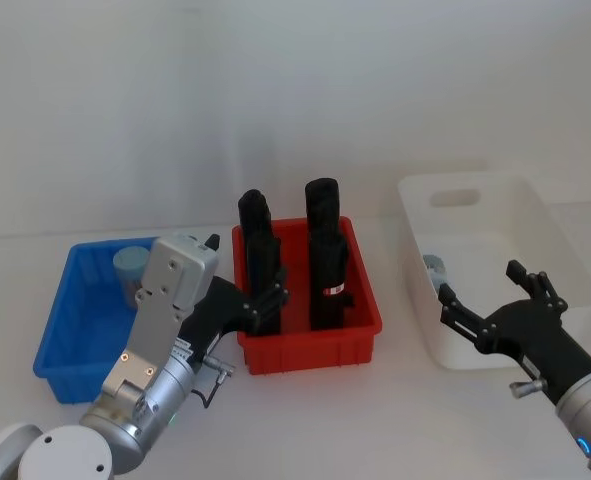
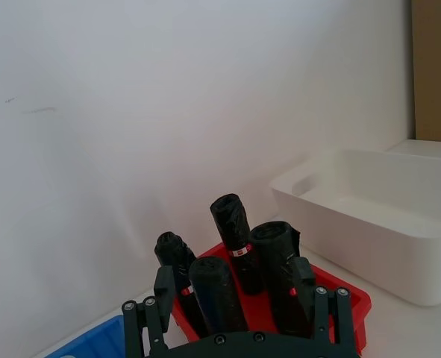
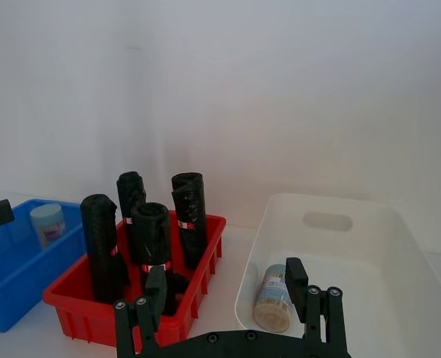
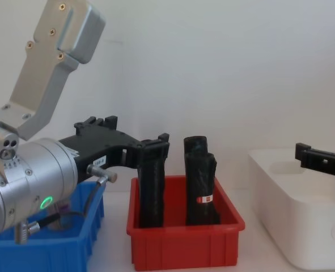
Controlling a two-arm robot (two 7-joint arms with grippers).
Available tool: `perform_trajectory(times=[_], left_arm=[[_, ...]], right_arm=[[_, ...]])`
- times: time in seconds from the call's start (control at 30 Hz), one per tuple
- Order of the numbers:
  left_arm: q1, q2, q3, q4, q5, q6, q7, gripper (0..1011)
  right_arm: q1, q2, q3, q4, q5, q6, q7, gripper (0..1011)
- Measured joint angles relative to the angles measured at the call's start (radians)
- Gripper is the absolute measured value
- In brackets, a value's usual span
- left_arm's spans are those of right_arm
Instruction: Pick the cotton swabs from the blue box and place them into the white box.
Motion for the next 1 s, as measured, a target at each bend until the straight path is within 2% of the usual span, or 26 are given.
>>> perform_trajectory(times=[0.23, 0.5, 0.77, 1.0], left_arm=[[0.000, 0.000, -0.001, 0.000, 0.000, 0.000, 0.000, 1000], [0.000, 0.000, -0.001, -0.001, 0.000, 0.000, 0.000, 1000], [0.000, 0.000, -0.001, -0.001, 0.000, 0.001, 0.000, 1000], [0.000, 0.000, -0.001, -0.001, 0.000, 0.000, 0.000, 1000]], right_arm=[[0.001, -0.001, 0.000, 0.001, -0.001, -0.001, 0.001, 1002], [0.024, -0.010, 0.000, 0.034, -0.011, -0.006, 0.027, 1002], [0.092, -0.036, -0.005, 0.126, -0.038, -0.017, 0.098, 1002], [0.189, -0.076, -0.017, 0.258, -0.072, -0.036, 0.190, 1002]])
